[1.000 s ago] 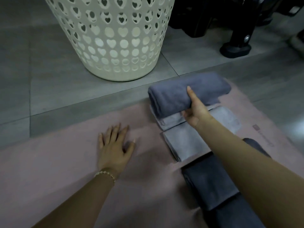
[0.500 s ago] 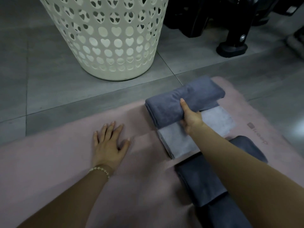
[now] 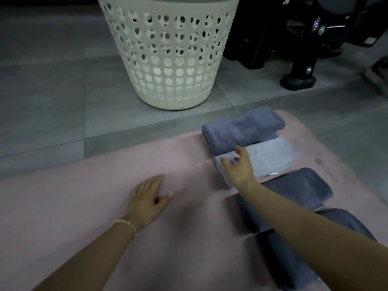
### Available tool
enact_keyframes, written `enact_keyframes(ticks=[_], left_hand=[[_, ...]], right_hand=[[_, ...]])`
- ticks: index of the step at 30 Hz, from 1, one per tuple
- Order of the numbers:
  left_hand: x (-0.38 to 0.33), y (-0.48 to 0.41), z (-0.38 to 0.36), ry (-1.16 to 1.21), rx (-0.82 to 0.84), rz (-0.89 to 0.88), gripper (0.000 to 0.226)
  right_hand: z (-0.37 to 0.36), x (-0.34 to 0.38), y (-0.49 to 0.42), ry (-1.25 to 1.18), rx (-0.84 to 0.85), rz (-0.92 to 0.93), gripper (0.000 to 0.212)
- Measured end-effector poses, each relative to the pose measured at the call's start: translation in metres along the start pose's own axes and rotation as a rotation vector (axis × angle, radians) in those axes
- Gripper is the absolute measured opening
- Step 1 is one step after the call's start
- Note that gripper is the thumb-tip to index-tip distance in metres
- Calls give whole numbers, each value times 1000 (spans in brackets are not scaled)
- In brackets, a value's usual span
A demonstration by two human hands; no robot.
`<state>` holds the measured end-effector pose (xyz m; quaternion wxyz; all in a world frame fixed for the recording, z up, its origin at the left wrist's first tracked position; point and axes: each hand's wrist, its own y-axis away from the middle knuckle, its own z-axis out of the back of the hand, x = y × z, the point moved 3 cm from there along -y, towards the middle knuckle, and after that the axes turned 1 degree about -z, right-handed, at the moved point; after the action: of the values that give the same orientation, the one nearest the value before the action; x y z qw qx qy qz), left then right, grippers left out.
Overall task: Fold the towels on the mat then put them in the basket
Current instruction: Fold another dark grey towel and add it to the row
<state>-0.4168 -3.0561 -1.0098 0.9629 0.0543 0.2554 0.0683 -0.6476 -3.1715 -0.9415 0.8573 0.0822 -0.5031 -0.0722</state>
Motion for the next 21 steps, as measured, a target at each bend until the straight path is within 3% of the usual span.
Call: enact_keyframes(ticks=[5,9,12,17,21], left_hand=[[66,85,64,48,-17,139,123],[137,192,117,-104,-24,308,96],[191,286,149,-186,-51,475,85],[247,429,165,-194,-231,791,70],[278,475,160,-229,-281,841,93]], right_hand=[[-95,26,81,391,451,366,68],[-175,47,139,542,726,490,69],[-229,54,186,578,821,507,67],[-311,50,279,631,968,616,67],[-354,45,338,825,930,864,70]])
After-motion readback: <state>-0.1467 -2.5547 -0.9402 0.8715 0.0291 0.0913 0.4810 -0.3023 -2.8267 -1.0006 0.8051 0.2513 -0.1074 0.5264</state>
